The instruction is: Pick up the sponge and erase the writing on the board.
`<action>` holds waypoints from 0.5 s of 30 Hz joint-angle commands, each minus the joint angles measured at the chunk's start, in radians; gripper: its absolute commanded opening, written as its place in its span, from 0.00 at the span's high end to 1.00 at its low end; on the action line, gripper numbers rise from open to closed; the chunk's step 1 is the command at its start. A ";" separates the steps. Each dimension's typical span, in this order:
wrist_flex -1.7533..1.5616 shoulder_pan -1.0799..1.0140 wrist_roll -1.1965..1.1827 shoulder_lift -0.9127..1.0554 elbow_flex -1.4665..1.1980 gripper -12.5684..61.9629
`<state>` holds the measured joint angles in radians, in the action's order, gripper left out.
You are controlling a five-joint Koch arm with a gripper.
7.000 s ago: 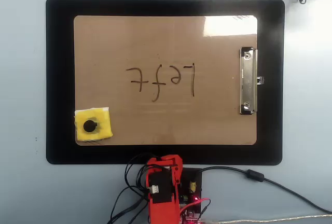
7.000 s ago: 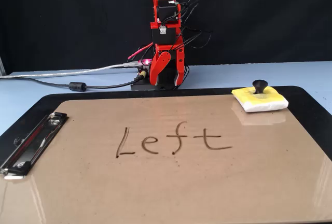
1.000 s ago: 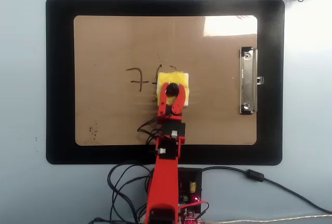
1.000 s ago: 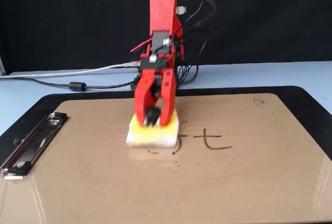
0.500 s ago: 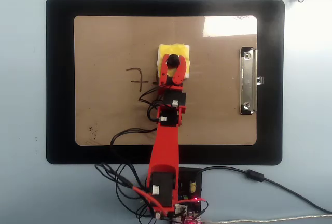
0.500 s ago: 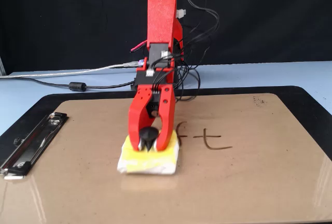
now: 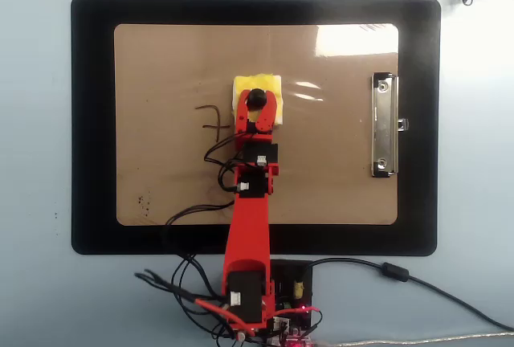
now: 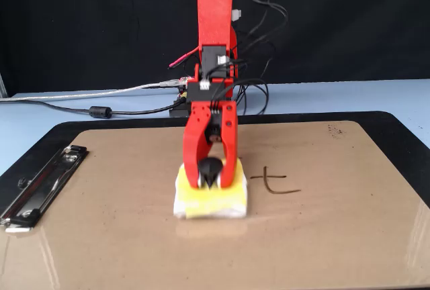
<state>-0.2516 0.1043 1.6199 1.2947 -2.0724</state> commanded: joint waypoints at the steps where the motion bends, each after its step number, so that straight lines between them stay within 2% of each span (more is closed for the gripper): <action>1: 0.003 0.029 0.021 -0.006 -0.003 0.94; 4: 0.014 0.037 0.017 0.176 -0.199 0.94; 8: 0.098 0.091 0.020 0.641 -0.554 0.94; 10: 0.167 0.098 0.020 0.765 -0.601 0.94; 13: 0.184 0.115 0.018 0.718 -0.569 0.94; 15: 0.186 0.117 0.017 0.552 -0.431 0.94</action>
<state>-0.0399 0.2086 1.6153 1.8899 -2.5633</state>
